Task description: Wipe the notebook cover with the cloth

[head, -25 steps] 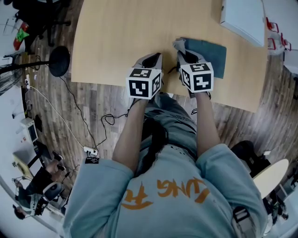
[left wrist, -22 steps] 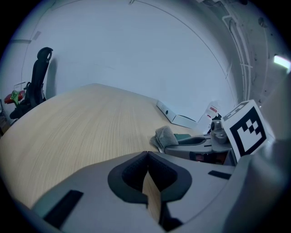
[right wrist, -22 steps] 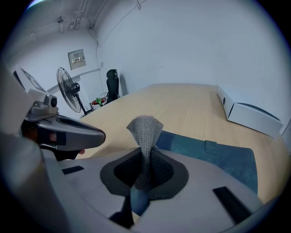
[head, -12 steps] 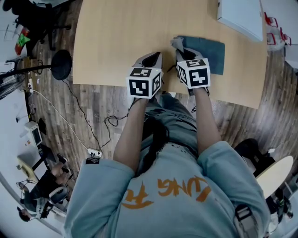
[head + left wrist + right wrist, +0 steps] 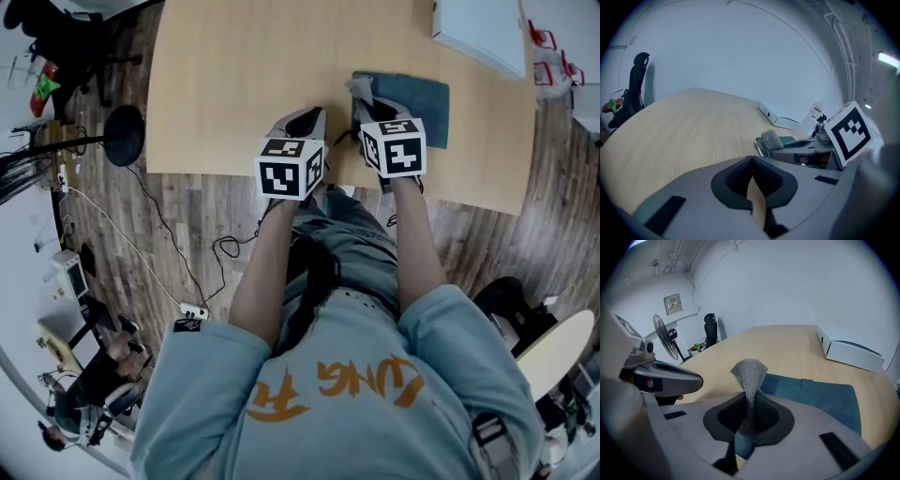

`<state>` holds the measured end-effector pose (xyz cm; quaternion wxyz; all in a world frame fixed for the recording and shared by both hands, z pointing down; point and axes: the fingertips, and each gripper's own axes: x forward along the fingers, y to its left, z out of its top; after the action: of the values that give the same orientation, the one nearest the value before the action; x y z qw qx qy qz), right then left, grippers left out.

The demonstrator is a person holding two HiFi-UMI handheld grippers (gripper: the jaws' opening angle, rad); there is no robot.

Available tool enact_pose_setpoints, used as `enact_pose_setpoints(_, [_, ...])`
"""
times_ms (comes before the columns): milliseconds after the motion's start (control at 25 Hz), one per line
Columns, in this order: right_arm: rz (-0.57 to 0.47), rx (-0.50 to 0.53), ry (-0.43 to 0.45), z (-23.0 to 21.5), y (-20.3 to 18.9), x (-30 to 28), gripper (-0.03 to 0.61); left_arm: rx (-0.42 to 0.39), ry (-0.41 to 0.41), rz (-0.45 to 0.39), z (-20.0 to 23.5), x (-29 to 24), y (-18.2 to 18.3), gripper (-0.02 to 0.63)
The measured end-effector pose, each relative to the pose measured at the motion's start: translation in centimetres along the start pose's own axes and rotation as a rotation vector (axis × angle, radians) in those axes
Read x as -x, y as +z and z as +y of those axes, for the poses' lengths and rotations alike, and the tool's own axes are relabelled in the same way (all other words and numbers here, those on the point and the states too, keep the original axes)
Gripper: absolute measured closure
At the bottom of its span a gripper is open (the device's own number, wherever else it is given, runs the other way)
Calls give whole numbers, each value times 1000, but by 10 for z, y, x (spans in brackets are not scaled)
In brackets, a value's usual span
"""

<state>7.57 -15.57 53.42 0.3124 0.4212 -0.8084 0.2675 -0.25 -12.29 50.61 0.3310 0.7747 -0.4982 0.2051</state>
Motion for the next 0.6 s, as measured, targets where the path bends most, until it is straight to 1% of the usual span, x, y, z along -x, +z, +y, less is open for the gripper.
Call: enact_pose_setpoints(600, [-9,-30,-16,-13,-3,5,548,-26,-23,11,-11,-9,3,595])
